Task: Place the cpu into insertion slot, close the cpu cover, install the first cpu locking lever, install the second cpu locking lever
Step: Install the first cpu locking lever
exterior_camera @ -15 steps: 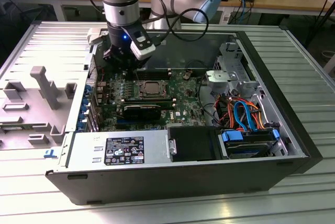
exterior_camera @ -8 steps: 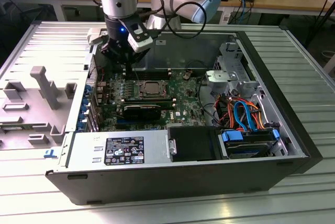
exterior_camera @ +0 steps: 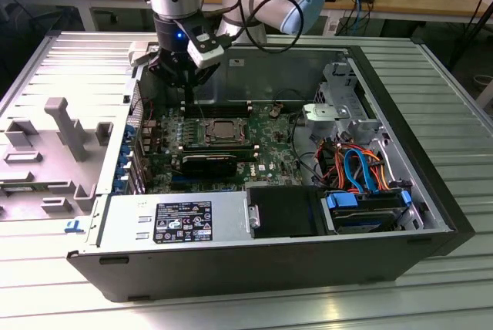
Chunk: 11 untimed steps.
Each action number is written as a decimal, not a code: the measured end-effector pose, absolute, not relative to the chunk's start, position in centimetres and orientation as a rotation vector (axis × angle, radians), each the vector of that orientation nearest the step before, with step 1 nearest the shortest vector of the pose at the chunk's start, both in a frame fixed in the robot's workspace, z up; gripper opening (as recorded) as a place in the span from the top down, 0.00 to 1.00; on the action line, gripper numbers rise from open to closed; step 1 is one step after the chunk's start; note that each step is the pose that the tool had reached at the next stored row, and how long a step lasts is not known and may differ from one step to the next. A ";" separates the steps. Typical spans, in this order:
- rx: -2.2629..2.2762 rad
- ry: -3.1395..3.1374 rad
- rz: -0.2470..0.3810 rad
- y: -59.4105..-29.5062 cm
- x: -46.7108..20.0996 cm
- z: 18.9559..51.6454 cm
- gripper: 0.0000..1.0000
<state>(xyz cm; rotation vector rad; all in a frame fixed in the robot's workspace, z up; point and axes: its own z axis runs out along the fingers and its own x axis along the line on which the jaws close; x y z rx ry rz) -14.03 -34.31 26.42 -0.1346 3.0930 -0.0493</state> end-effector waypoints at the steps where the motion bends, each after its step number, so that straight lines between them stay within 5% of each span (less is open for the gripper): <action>1: -0.134 3.093 -0.030 -34.2 -14.0 26.4 0.89; 11: -0.134 3.093 -0.005 -34.1 -12.7 26.4 0.89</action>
